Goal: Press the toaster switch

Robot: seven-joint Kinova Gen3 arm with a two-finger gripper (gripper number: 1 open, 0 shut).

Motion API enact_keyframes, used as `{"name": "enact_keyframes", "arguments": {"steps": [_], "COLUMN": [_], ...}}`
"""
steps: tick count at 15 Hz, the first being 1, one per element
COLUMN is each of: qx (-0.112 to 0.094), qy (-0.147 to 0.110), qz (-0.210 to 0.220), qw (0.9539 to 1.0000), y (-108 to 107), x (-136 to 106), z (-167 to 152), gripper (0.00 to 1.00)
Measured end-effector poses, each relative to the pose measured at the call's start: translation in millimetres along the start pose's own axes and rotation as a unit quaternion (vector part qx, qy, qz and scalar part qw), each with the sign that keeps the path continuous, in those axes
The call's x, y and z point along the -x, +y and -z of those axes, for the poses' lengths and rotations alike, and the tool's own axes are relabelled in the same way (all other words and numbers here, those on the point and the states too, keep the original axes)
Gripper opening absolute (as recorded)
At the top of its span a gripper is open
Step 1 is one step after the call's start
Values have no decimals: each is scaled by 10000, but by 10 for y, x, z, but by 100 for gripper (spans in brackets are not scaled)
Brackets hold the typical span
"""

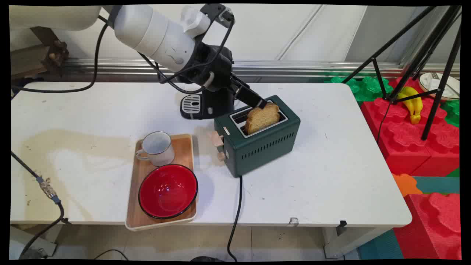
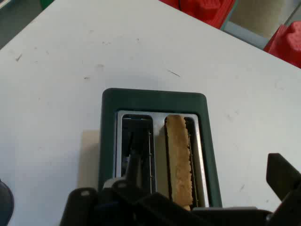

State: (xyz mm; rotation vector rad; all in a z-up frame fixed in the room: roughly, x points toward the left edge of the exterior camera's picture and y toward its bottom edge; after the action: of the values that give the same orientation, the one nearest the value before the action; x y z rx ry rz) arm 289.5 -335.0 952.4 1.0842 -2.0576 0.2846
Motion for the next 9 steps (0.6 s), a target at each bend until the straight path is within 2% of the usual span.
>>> {"name": "enact_keyframes", "arguments": {"steps": [9], "qx": [-14], "qy": [327], "qz": [-245], "qw": [9992], "y": [52], "x": [246], "z": [330], "gripper": [100]}}
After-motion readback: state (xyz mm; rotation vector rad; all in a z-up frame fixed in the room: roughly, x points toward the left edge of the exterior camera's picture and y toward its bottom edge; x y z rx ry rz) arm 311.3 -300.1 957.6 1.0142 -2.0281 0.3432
